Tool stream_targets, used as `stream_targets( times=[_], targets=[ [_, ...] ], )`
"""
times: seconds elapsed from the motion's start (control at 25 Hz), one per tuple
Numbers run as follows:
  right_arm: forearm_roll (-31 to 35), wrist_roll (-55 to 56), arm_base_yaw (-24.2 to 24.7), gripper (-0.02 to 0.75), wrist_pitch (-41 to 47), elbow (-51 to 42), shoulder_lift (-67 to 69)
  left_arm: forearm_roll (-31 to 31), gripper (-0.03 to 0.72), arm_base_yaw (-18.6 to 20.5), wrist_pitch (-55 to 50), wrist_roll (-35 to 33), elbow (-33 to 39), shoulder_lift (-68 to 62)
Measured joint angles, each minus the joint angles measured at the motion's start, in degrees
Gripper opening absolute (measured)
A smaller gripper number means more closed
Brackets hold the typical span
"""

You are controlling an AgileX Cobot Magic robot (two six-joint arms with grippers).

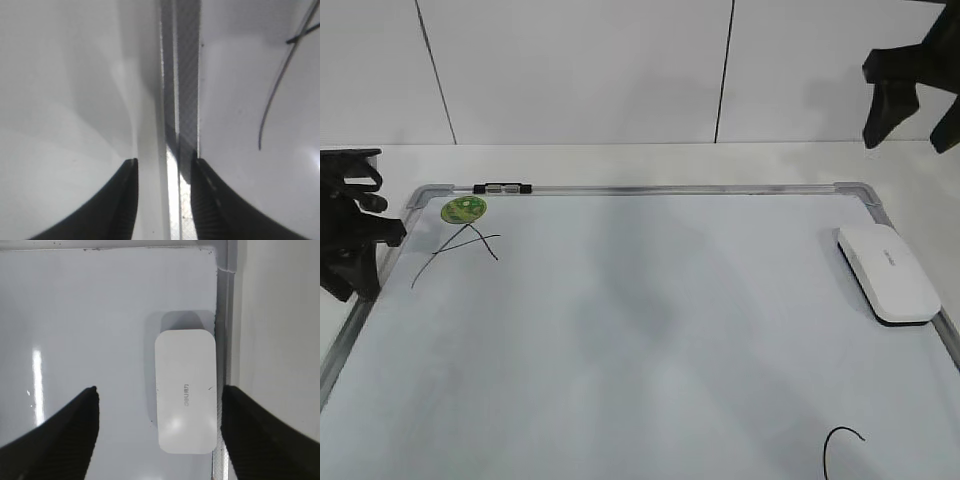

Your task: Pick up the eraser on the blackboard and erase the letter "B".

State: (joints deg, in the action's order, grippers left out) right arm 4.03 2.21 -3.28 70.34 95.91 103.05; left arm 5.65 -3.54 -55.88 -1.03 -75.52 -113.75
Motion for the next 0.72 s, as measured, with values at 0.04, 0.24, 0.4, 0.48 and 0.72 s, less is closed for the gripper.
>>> stream_targets(
  times=[0.04,0.24,0.4,0.48,0.72],
  targets=[
    [0.11,0.0,0.0,0.583,0.0,0.0,-0.43,0.0,0.275,0.0,-1.03,-0.11,-0.61,0.0],
    [1.66,0.0,0.0,0.582,0.0,0.0,-1.18,-0.45,0.319,0.0,-4.91,-0.11,-4.25,0.41],
    [2.61,0.09,0.0,0.582,0.13,0.0,-2.11,-0.81,0.322,0.0,-9.58,-0.18,-6.47,3.54],
    [2.61,0.09,0.0,0.582,0.17,0.0,-3.23,-1.04,0.322,0.0,-11.88,-0.18,-7.49,5.81],
    [2.94,0.09,0.0,0.582,0.3,-3.21,-9.88,-1.13,0.293,0.0,-13.62,-0.18,-7.63,12.96]
  ],
)
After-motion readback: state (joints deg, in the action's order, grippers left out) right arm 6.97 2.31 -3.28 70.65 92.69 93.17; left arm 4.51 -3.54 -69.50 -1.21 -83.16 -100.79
